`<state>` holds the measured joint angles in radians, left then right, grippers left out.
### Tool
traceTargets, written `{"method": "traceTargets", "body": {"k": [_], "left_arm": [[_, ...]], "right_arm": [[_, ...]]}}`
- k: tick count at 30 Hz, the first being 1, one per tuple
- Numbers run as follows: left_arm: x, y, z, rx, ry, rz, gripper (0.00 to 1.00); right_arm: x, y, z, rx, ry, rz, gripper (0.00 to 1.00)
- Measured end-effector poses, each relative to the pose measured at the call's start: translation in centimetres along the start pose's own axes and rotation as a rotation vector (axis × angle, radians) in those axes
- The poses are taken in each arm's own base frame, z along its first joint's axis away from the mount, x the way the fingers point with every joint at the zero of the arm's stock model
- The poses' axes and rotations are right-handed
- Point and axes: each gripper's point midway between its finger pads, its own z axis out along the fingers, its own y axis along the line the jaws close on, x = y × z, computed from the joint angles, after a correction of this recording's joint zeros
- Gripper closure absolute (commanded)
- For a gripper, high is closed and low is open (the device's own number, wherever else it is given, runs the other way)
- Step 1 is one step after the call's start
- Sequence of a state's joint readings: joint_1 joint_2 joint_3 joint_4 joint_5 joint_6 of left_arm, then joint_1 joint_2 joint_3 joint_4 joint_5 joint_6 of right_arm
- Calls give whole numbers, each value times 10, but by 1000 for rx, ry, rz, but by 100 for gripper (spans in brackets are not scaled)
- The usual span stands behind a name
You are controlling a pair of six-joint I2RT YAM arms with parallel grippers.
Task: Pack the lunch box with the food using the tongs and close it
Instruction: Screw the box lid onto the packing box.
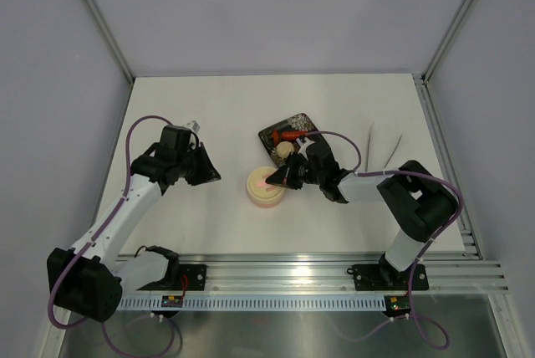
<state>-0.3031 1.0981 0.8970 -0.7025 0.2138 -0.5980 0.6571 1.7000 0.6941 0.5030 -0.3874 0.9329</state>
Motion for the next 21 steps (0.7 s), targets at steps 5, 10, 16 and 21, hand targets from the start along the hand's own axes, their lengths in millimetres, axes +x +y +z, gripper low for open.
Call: {"method": "traceTargets", "body": {"k": [5, 10, 16, 21], "left_arm": [[-1, -1, -2, 5, -6, 2, 91], [-1, -2, -3, 8, -8, 2, 91], [-1, -2, -4, 12, -12, 7, 91], [-2, -3, -7, 18, -22, 21, 91]], "right_arm": [[0, 1, 2, -30, 5, 36, 100], [0, 1, 2, -40, 5, 60, 100], [1, 2, -7, -1, 11, 70, 96], [5, 1, -34, 108, 29, 55, 80]]}}
